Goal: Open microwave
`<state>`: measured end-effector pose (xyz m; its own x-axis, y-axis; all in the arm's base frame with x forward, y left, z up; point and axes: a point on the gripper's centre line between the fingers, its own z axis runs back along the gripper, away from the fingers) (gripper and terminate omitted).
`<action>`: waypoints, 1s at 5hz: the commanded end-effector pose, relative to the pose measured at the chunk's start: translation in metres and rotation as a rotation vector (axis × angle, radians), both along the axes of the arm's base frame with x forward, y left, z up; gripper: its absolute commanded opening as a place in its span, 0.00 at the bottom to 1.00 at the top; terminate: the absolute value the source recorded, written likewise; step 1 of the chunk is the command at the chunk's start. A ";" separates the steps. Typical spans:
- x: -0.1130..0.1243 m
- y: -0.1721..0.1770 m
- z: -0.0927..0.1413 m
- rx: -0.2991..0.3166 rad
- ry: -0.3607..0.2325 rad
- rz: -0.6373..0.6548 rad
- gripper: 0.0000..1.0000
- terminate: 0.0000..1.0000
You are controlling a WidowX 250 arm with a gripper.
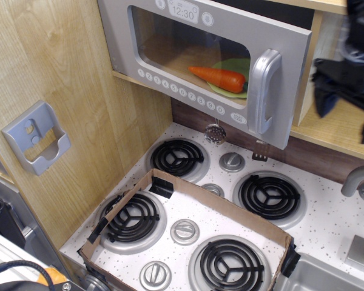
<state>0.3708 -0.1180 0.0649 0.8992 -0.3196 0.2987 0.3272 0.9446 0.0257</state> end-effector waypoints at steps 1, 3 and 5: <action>-0.001 0.047 0.009 -0.002 -0.093 -0.087 1.00 0.00; -0.059 0.069 0.007 -0.006 -0.033 0.214 1.00 0.00; -0.116 0.098 0.008 -0.044 0.008 0.365 1.00 0.00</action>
<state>0.2595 -0.0059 0.0634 0.9658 0.0447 0.2554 -0.0397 0.9989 -0.0249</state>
